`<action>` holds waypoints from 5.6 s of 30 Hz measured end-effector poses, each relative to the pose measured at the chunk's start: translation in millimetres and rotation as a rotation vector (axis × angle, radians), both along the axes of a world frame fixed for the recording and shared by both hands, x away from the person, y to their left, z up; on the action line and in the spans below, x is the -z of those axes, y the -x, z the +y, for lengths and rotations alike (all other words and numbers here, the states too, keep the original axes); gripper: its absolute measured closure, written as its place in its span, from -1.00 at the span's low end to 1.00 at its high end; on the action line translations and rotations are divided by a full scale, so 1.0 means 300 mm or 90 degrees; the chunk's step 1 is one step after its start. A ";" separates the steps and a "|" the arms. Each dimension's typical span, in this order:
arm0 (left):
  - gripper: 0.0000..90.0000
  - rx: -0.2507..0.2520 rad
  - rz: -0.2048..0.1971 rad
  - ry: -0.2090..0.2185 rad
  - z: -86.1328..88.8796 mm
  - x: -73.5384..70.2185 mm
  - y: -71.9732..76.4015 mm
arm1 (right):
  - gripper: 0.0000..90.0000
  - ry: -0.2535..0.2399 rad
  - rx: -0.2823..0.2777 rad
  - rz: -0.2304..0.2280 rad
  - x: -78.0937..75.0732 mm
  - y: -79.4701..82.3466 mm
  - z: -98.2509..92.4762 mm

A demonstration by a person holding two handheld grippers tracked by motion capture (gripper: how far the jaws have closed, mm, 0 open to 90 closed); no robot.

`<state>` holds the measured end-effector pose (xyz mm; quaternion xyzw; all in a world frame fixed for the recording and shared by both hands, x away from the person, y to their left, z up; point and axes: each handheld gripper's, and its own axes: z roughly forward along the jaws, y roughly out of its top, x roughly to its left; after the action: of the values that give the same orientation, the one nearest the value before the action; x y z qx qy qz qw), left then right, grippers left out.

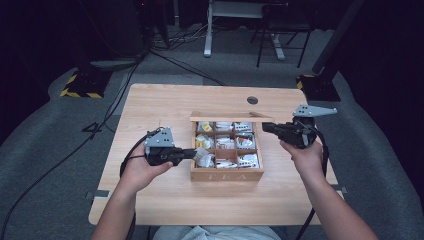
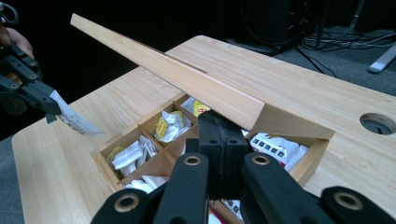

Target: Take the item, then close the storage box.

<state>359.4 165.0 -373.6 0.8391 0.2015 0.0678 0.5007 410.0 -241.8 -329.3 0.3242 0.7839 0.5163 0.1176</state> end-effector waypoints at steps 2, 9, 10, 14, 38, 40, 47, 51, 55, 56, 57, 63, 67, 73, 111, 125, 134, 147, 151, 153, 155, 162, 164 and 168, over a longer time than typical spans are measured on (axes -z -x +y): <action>1.00 -0.005 -0.001 -0.003 0.010 0.000 0.003 | 1.00 0.000 0.000 0.000 0.000 0.000 0.000; 1.00 -0.021 -0.006 -0.013 0.056 0.002 0.015 | 1.00 -0.001 0.002 0.001 -0.001 0.000 0.001; 1.00 -0.026 -0.008 -0.015 0.066 0.001 0.017 | 1.00 -0.001 0.002 0.002 -0.001 0.000 0.002; 1.00 -0.045 -0.013 -0.018 0.109 0.003 0.026 | 1.00 0.000 0.001 0.002 -0.001 0.000 0.001; 0.99 -0.110 -0.009 -0.046 0.220 0.069 0.007 | 1.00 0.002 0.001 0.002 -0.002 0.001 0.002; 0.99 -0.112 -0.007 -0.048 0.225 0.074 0.005 | 1.00 0.002 0.002 0.002 -0.002 0.001 0.002; 0.99 -0.135 0.011 -0.060 0.262 0.117 -0.008 | 1.00 0.004 -0.001 0.002 -0.001 0.001 0.001; 0.99 -0.161 0.013 -0.084 0.280 0.133 -0.018 | 1.00 0.004 0.000 0.003 -0.001 0.001 0.001; 0.99 -0.175 0.034 -0.101 0.298 0.163 -0.033 | 1.00 0.003 0.000 0.004 -0.002 0.000 0.001; 0.99 -0.175 0.034 -0.101 0.298 0.163 -0.033 | 1.00 0.003 0.000 0.004 -0.002 0.000 0.001; 0.99 -0.178 0.039 -0.099 0.301 0.168 -0.036 | 1.00 0.003 0.000 0.005 -0.003 0.000 0.001; 0.99 -0.187 0.047 -0.107 0.314 0.190 -0.047 | 1.00 0.003 -0.001 0.004 -0.003 0.000 0.001; 0.99 -0.213 0.053 -0.127 0.318 0.198 -0.048 | 1.00 0.004 -0.001 0.005 -0.003 -0.001 0.001; 0.99 -0.229 0.063 -0.148 0.332 0.226 -0.062 | 1.00 0.005 0.000 0.006 -0.004 0.000 0.002; 0.23 -0.177 0.093 -0.112 0.270 0.234 -0.055 | 1.00 0.002 -0.003 0.005 0.002 0.002 -0.001; 0.15 -0.140 0.064 -0.072 0.228 0.191 0.023 | 1.00 -0.001 -0.002 0.006 -0.002 -0.002 -0.001; 0.04 -0.115 0.054 -0.077 0.192 0.215 0.064 | 1.00 0.001 -0.007 0.008 0.004 0.002 -0.003; -0.05 -0.074 0.091 -0.104 0.142 0.348 0.147 | 1.00 0.002 -0.016 0.016 0.013 0.009 -0.009; -0.08 -0.081 0.093 -0.115 0.136 0.363 0.152 | 1.00 0.003 -0.016 0.017 0.012 0.009 -0.009; -0.08 -0.081 0.095 -0.112 0.134 0.368 0.155 | 1.00 0.004 -0.017 0.018 0.013 0.009 -0.009; -0.10 -0.079 0.095 -0.114 0.132 0.373 0.157 | 1.00 0.007 -0.018 0.017 0.013 0.010 -0.009; -0.10 -0.081 0.085 -0.119 0.122 0.389 0.159 | 1.00 0.013 -0.019 0.021 0.015 0.015 -0.009; -0.10 -0.080 0.090 -0.127 0.120 0.396 0.157 | 1.00 0.014 -0.019 0.021 0.015 0.016 -0.009; -0.10 -0.077 0.097 -0.149 0.113 0.413 0.155 | 1.00 0.016 -0.021 0.022 0.019 0.020 -0.009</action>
<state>312.7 198.8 -497.5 0.8807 0.2799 0.0572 0.3778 404.1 -244.6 -335.1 0.3188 0.7974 0.5027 0.0992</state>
